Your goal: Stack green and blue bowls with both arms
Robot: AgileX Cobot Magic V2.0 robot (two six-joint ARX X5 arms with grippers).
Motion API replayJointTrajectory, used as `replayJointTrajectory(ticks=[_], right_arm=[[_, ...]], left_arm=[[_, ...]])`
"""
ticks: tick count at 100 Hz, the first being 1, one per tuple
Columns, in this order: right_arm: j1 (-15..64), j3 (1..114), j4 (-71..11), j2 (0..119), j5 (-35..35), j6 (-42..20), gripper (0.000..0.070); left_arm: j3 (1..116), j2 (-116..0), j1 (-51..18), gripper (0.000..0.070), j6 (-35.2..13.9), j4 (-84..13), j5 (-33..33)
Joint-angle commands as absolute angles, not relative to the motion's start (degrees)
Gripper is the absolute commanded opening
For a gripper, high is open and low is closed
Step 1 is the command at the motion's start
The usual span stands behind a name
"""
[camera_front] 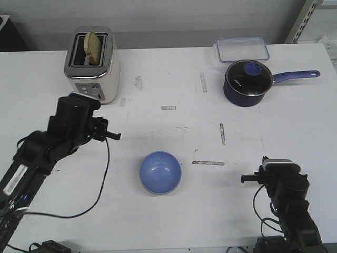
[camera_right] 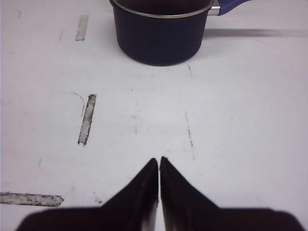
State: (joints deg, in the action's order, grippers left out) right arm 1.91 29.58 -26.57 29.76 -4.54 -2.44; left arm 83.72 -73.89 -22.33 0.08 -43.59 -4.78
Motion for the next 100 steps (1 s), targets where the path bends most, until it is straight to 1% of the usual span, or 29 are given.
replayJointTrajectory(ticks=[1,39,46,50,51,57,70,85,100], right_arm=[[2.0,30.0,-25.9,30.1,-4.5,-2.8,0.0000],[2.0,30.0,-25.8,30.1,-4.5,-2.8,0.0000],[2.0,30.0,-25.7,30.1,-4.5,-2.8,0.0000],[2.0,30.0,-25.7,30.1,-4.5,-2.8,0.0000],[2.0,30.0,-25.7,30.1,-4.5,-2.8,0.0000],[2.0,30.0,-25.7,30.1,-4.5,-2.8,0.0000],[2.0,30.0,-25.4,30.1,-4.5,-2.8,0.0000],[2.0,30.0,-23.6,30.1,-4.5,-2.8,0.0000],[2.0,30.0,-23.6,30.0,-4.6,-2.8,0.0000]], left_arm=[[79.9,-70.3,-20.8,0.0037,1.9,-41.3,-5.0],[50.7,-38.9,-5.8,0.0036,2.2,-24.3,-5.0],[46.6,-34.0,-3.6,0.0032,2.0,-23.4,-5.0],[44.8,-31.5,-2.4,0.0012,1.9,-23.8,-5.0],[44.4,-30.9,-2.2,0.0000,1.8,-23.9,-5.0],[42.3,-27.7,-0.8,0.0000,0.8,-24.1,-5.0],[40.2,-23.2,0.8,0.0000,0.9,-26.3,-5.0],[40.1,-21.9,1.0,0.0001,0.9,-28.4,-5.0],[40.1,-20.8,1.0,0.0001,0.8,-28.2,-5.0]])
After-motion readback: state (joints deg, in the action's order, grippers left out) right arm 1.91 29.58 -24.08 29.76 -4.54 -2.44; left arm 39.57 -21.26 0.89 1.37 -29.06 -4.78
